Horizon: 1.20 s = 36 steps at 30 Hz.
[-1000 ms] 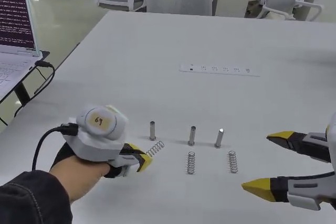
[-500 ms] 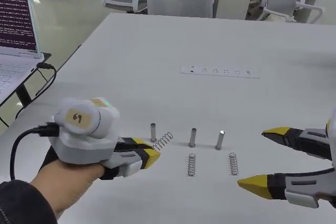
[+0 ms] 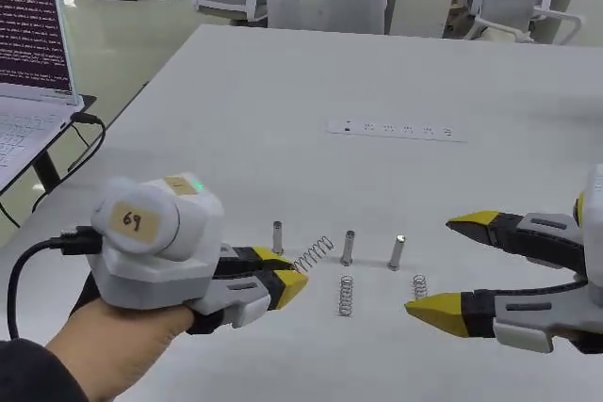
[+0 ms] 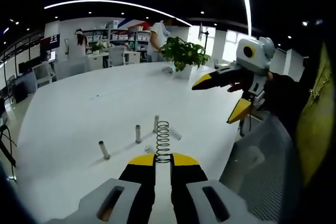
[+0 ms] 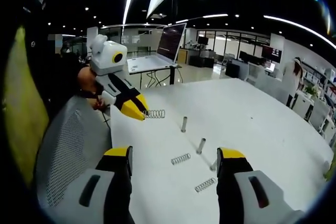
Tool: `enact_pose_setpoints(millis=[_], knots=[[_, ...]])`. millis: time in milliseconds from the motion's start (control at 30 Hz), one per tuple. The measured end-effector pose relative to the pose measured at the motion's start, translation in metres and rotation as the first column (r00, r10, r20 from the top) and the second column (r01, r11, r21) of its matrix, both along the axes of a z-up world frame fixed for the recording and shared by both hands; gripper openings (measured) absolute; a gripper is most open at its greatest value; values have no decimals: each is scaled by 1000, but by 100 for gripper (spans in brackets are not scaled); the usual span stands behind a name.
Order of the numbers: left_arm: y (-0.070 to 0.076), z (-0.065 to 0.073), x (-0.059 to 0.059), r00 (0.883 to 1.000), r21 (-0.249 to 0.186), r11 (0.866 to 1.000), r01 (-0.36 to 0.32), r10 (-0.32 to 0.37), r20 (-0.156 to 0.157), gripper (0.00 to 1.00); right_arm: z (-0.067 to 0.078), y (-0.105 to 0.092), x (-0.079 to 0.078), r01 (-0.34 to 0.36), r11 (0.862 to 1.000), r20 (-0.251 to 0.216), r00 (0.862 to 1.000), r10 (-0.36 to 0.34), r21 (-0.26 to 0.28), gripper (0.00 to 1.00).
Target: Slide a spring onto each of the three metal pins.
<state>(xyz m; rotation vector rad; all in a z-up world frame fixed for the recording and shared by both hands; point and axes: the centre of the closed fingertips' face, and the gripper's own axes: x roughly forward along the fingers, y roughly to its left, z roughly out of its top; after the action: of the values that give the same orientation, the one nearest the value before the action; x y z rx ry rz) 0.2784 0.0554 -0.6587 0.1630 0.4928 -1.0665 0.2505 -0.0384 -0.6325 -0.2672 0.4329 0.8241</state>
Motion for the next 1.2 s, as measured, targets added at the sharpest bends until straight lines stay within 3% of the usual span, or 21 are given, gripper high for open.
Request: enact_pose_setpoints(millis=[300, 800, 1000, 1200], knots=[[-16, 6, -13, 998, -16, 998, 67, -67, 19, 2, 5, 14, -1, -40, 999, 1, 999, 40, 29, 55], [-31, 17, -26, 991, -46, 990, 132, -131, 25, 2, 8, 30, -4, -117, 993, 29, 993, 117, 12, 15], [-38, 23, -30, 989, -65, 987, 150, -149, 23, 2, 4, 27, 0, -120, 992, 47, 991, 122, -30, 6], [-46, 26, -38, 984, -79, 981, 179, -179, 17, 2, 2, 26, 1, -117, 993, 42, 992, 118, -31, 8]])
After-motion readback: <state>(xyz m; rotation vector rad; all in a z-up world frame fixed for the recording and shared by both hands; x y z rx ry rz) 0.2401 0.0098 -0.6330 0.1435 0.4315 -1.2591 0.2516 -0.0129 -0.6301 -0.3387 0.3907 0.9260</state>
